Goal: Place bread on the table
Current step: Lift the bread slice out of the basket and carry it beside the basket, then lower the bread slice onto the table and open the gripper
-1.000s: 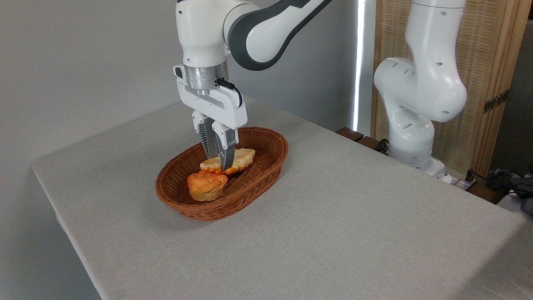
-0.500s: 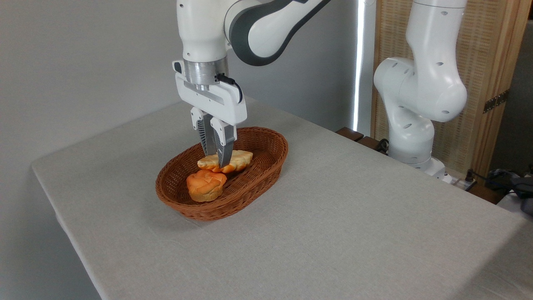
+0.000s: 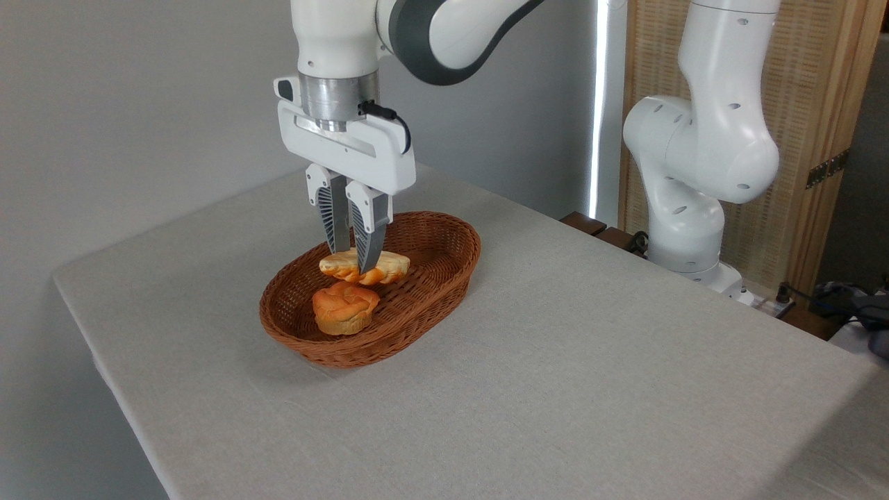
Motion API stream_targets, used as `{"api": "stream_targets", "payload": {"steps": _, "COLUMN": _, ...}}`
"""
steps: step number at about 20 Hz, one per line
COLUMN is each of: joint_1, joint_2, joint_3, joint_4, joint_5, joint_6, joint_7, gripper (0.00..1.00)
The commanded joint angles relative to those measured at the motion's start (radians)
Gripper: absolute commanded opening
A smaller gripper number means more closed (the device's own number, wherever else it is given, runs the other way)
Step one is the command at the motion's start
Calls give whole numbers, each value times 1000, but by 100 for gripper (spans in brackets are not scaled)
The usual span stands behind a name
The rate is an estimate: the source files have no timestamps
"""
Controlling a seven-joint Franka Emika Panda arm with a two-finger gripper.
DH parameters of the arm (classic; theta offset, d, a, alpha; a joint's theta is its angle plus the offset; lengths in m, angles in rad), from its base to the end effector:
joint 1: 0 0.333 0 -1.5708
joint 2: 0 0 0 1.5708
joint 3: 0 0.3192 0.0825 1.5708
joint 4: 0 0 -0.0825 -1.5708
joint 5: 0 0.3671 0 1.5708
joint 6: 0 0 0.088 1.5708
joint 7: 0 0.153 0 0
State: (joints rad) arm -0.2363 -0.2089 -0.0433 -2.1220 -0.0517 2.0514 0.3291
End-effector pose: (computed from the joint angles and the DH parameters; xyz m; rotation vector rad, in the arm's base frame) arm 0.4755 -0.1425 0.4774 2.9663 -0.8976 0.2159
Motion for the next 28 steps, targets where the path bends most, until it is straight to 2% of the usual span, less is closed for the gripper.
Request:
{"api": "stream_targets", "payload": {"steps": 1, "joint_1": -6, "joint_2": -6, "joint_3": 59, "joint_4": 56, "joint_5": 13, "joint_6": -59, "joint_7": 17, "gripper": 44}}
{"api": "stream_targets", "payload": {"steps": 12, "joint_1": -6, "joint_2": -1, "joint_3": 293, "joint_4": 56, "joint_5": 16, "joint_6": -62, "joint_7": 335, "gripper": 44}}
{"api": "stream_targets", "payload": {"steps": 15, "joint_1": -5, "joint_2": 6, "joint_3": 332, "joint_4": 53, "joint_5": 16, "joint_6": -79, "joint_7": 439, "gripper": 44}}
{"api": "stream_targets", "payload": {"steps": 19, "joint_1": -6, "joint_2": 46, "joint_3": 332, "joint_4": 53, "joint_5": 16, "joint_6": -79, "joint_7": 493, "gripper": 46}}
{"api": "stream_targets", "payload": {"steps": 20, "joint_1": -6, "joint_2": 51, "joint_3": 332, "joint_4": 54, "joint_5": 16, "joint_6": -79, "joint_7": 516, "gripper": 51}}
{"api": "stream_targets", "payload": {"steps": 21, "joint_1": -6, "joint_2": 52, "joint_3": 332, "joint_4": 53, "joint_5": 16, "joint_6": -79, "joint_7": 521, "gripper": 65}}
{"api": "stream_targets", "payload": {"steps": 22, "joint_1": -6, "joint_2": 54, "joint_3": 332, "joint_4": 53, "joint_5": 16, "joint_6": -79, "joint_7": 519, "gripper": 93}}
{"api": "stream_targets", "payload": {"steps": 23, "joint_1": -6, "joint_2": 59, "joint_3": 330, "joint_4": 54, "joint_5": 16, "joint_6": -73, "joint_7": 519, "gripper": 100}}
{"api": "stream_targets", "payload": {"steps": 28, "joint_1": -8, "joint_2": 69, "joint_3": 324, "joint_4": 54, "joint_5": 16, "joint_6": -65, "joint_7": 519, "gripper": 100}}
